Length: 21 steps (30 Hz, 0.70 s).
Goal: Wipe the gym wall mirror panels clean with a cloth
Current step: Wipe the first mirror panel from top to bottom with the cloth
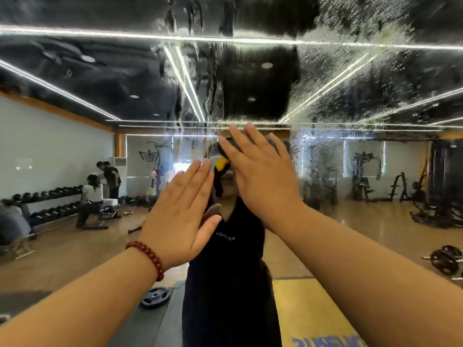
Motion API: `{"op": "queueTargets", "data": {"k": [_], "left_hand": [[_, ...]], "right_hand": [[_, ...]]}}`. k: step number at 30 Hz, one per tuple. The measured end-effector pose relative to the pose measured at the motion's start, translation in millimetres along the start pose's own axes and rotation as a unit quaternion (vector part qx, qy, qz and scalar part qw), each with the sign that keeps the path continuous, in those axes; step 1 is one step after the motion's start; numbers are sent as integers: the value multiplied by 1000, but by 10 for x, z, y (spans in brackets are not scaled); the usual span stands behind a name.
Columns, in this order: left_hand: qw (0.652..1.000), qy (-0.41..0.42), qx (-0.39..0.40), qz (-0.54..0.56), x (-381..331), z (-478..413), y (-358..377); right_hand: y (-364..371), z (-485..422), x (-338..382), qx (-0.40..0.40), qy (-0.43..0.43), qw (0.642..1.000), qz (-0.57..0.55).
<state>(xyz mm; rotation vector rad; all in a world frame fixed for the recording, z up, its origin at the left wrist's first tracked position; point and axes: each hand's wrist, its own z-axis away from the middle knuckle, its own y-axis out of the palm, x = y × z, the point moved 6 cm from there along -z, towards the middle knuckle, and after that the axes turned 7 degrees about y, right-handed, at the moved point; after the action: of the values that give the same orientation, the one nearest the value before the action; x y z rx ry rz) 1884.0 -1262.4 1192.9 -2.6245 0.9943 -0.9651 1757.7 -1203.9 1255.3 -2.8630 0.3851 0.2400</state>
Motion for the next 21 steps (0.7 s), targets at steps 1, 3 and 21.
{"op": "queueTargets", "data": {"k": [1, 3, 21], "left_hand": [[1000, -3, -2, 1, -1, 1, 1], [1000, -4, -5, 5, -6, 15, 4], [1000, -13, -3, 12, -276, 292, 161]], "right_hand": [[2, 16, 2, -2, -2, 1000, 3], [11, 261, 24, -7, -29, 1000, 5], [240, 1433, 191, 32, -97, 995, 18]]}}
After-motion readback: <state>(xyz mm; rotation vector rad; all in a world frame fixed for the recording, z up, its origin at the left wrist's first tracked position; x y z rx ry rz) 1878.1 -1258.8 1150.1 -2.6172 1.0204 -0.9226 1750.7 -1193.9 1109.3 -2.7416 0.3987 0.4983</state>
